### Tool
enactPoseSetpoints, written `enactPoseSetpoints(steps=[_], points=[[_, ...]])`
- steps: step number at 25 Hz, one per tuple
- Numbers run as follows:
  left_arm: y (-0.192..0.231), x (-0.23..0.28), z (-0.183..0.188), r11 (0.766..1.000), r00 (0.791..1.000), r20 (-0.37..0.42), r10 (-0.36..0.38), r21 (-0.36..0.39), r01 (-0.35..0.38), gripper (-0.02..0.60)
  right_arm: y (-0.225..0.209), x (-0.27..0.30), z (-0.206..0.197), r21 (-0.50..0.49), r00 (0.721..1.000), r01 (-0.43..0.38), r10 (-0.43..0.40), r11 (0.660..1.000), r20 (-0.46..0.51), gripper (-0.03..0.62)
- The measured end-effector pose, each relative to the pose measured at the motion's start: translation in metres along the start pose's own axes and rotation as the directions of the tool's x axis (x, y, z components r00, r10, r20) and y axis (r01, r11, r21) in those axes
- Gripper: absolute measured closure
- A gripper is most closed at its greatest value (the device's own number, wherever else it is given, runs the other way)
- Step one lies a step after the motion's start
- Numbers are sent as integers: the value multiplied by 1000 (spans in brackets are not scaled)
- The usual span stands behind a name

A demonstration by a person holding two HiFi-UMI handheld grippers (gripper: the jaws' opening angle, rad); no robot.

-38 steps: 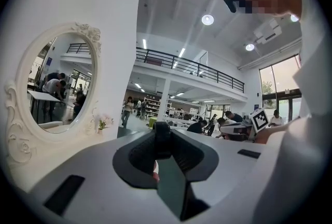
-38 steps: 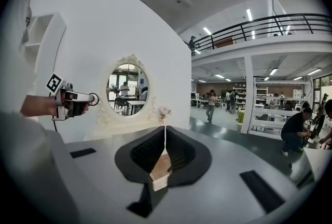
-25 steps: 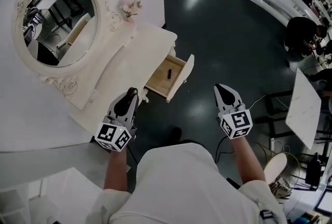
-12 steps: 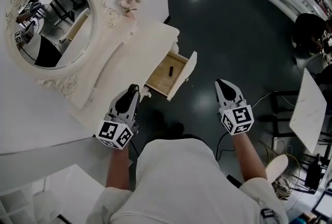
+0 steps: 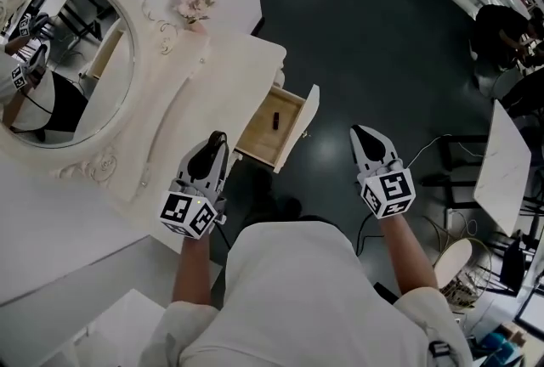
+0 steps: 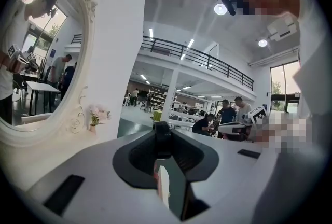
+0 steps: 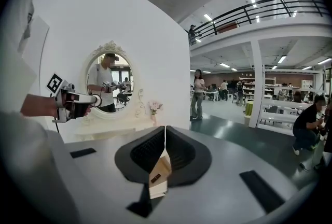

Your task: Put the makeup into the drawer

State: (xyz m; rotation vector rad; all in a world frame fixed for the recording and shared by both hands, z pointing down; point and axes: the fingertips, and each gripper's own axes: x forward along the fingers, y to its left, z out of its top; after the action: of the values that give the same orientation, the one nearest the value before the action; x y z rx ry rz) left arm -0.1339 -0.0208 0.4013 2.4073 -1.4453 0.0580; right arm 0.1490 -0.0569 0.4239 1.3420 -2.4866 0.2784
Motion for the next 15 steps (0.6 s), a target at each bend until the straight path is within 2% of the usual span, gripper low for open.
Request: enactPoseSetpoints(steps=[7, 15], points=[[45, 42, -22, 998, 993, -100, -66, -4, 66, 505, 3, 47, 7, 4, 998, 38, -38, 999, -40, 565], [89, 75, -31, 990, 978, -156, -139, -12, 138, 505, 4, 83, 5, 14, 992, 90, -88, 996, -90, 565]])
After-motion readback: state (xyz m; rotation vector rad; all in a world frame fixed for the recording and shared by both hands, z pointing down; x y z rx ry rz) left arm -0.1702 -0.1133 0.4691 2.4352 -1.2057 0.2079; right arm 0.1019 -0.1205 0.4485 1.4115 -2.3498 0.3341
